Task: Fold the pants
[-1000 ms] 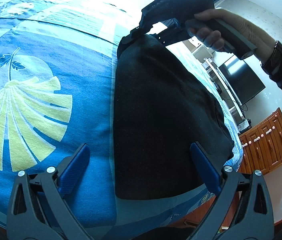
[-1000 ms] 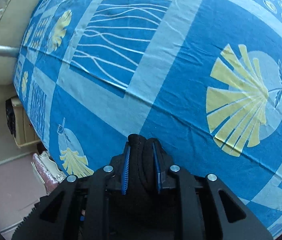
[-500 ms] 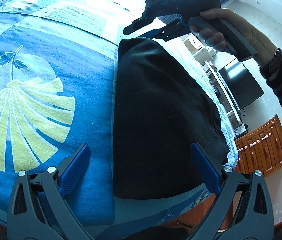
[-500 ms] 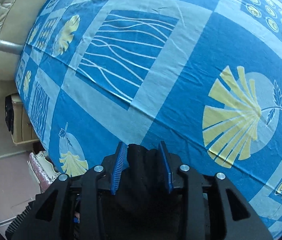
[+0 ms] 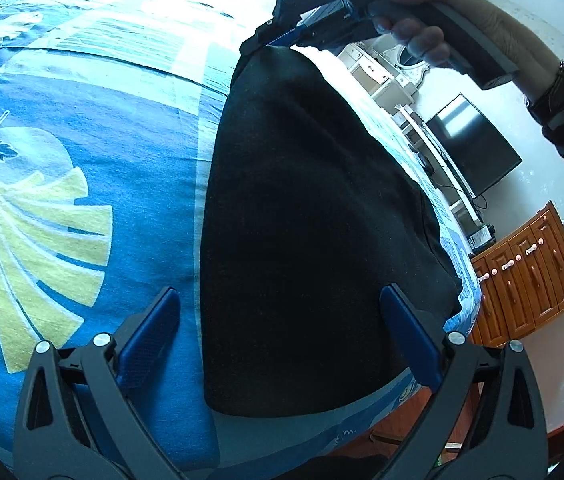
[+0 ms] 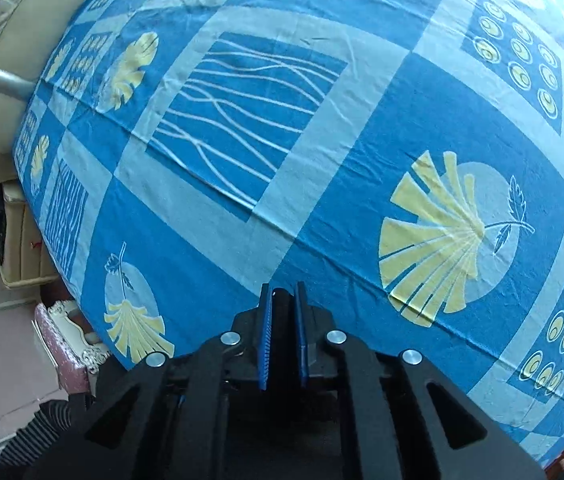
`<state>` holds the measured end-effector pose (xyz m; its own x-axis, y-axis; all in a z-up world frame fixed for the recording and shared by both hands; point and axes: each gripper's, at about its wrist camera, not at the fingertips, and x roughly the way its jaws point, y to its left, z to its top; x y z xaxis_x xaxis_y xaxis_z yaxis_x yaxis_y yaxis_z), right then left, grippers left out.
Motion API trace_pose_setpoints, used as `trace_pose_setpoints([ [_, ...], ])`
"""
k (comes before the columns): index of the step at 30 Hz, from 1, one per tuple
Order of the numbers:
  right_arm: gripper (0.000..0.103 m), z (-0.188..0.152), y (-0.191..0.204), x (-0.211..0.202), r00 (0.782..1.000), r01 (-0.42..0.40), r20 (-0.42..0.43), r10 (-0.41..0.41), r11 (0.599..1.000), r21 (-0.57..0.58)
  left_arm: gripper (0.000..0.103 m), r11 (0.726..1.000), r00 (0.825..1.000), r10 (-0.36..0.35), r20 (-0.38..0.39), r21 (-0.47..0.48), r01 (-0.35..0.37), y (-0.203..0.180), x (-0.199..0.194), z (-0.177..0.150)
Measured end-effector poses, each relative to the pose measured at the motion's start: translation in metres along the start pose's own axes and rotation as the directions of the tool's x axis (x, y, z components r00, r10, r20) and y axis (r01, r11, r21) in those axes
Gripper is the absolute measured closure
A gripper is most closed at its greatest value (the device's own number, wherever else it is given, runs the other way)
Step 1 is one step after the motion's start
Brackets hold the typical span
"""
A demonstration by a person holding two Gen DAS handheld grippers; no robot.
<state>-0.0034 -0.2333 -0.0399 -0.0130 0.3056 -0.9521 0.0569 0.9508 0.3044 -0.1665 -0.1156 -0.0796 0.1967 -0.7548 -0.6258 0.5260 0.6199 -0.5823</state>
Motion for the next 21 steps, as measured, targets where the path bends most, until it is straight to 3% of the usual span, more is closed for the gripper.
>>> trace_pose_setpoints([
  [5,0.092,0.003,-0.020,0.032,0.987,-0.154,0.072,0.145,0.979,0.136,0.004,1.000,1.000,-0.005,-0.010,0.014,0.005,0.001,0.000,0.001],
  [9,0.091,-0.003,-0.028,0.009,0.963,-0.142,0.246,0.107,0.982,0.128,0.004,1.000,1.000,-0.010,-0.027,0.015,0.010,-0.001,-0.002,0.002],
  [11,0.088,-0.021,-0.040,-0.015,0.919,-0.246,0.346,0.188,0.960,0.132,0.004,1.000,0.999,-0.029,-0.025,-0.007,0.028,0.003,-0.011,0.003],
  [13,0.070,-0.054,-0.049,-0.038,0.863,-0.338,0.431,0.263,0.935,0.106,0.004,0.999,0.999,-0.045,-0.015,-0.019,0.045,0.005,-0.019,0.005],
  [15,0.038,-0.100,-0.054,-0.061,0.812,-0.348,0.519,0.267,0.935,0.064,0.004,0.999,0.999,-0.040,-0.003,-0.002,0.040,0.008,-0.028,0.007],
  [18,0.031,-0.181,-0.073,-0.085,0.734,-0.352,0.633,0.246,0.935,0.044,0.004,0.999,0.999,-0.047,-0.012,0.007,0.047,0.014,-0.032,0.012],
  [21,0.025,-0.259,-0.109,-0.094,0.662,-0.402,0.716,0.220,0.911,0.092,0.004,0.998,0.998,-0.064,-0.029,-0.024,0.064,0.024,-0.030,0.017],
])
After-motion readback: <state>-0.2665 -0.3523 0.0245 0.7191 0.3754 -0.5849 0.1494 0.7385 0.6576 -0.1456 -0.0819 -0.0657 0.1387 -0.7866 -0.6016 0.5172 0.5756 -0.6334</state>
